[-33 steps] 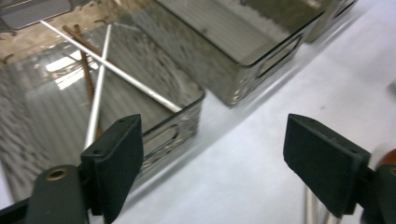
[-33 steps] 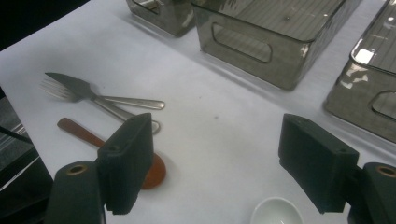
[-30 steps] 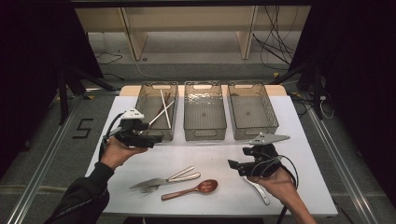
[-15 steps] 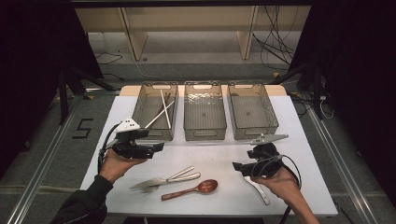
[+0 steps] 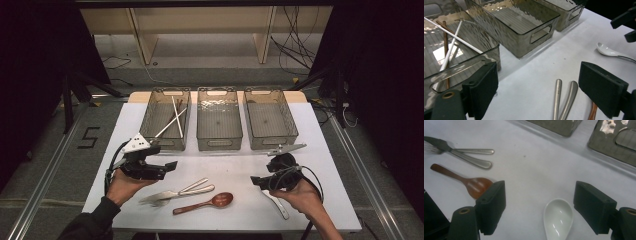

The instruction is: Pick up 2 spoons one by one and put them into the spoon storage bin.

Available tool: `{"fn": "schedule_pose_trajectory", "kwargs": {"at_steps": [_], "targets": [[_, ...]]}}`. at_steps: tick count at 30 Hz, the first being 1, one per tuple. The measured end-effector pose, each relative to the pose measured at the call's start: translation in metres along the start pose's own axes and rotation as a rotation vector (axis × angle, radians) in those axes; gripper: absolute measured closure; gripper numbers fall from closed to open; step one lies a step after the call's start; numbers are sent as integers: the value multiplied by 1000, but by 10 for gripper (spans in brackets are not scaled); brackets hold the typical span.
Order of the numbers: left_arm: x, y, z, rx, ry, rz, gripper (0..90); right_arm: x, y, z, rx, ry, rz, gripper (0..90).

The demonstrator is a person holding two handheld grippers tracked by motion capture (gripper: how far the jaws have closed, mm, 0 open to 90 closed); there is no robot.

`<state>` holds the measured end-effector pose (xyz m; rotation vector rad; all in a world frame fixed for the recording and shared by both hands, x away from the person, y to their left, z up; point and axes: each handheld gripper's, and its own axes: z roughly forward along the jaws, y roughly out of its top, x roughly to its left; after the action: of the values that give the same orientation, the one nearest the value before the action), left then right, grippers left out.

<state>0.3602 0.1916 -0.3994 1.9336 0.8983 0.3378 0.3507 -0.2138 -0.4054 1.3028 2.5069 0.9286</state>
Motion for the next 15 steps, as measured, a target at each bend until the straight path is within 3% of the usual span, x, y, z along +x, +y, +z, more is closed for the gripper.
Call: {"fn": "schedule_pose_trajectory", "kwargs": {"at_steps": [11,15], "targets": [[-8,-5,-1,8,-9,11,156,-6,-6,11,145,-32,14,292],[-9,-9,-3,6,-6,17,156,-7,-10,14,194,-34,30,339]]}}
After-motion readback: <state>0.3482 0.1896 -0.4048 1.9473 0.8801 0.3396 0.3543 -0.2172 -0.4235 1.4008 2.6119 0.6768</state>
